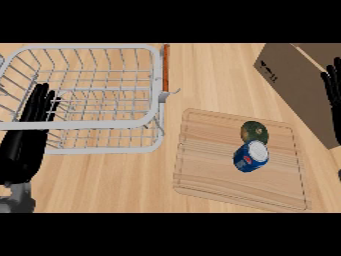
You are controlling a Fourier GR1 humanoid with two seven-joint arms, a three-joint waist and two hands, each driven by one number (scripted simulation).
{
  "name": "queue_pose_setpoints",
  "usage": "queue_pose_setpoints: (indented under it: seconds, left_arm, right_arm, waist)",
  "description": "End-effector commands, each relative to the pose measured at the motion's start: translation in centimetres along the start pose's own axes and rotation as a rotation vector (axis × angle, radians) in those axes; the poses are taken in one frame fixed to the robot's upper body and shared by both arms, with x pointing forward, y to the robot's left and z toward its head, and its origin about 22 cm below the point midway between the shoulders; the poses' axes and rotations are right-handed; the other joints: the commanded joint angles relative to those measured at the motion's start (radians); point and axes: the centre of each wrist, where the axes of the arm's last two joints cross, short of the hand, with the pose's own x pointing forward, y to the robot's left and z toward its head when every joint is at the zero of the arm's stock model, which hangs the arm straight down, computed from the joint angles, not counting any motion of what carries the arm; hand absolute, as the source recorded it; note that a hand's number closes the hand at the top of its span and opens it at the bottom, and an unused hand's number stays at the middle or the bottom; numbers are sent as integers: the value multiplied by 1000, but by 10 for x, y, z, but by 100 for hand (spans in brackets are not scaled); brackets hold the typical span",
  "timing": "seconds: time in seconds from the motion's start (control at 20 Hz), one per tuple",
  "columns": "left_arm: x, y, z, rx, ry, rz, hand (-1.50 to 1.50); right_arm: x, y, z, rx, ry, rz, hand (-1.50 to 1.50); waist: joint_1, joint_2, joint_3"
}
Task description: Pick the can from the cutting board and place it in the cardboard box
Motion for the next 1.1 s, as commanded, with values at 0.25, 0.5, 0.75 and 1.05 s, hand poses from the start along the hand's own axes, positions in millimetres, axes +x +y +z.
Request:
queue_pose_setpoints:
  seconds: [0.25,0.5,0.75,1.05]
  left_arm:
    - [-4,31,10,26,219,10,0]
    - [9,29,2,27,274,63,0]
    - [9,36,12,30,304,49,0]
    - [5,35,25,38,323,55,0]
  right_arm:
    - [33,25,-27,692,16,-183,-150]
    - [-7,-10,-6,417,-314,-238,-150]
    - [34,-46,-16,644,-439,-114,-150]
    - [96,-55,-29,882,-338,454,-150]
  waist:
    - [57,19,15]
    - [10,18,17]
    - [-1,10,14]
    - [-7,5,11]
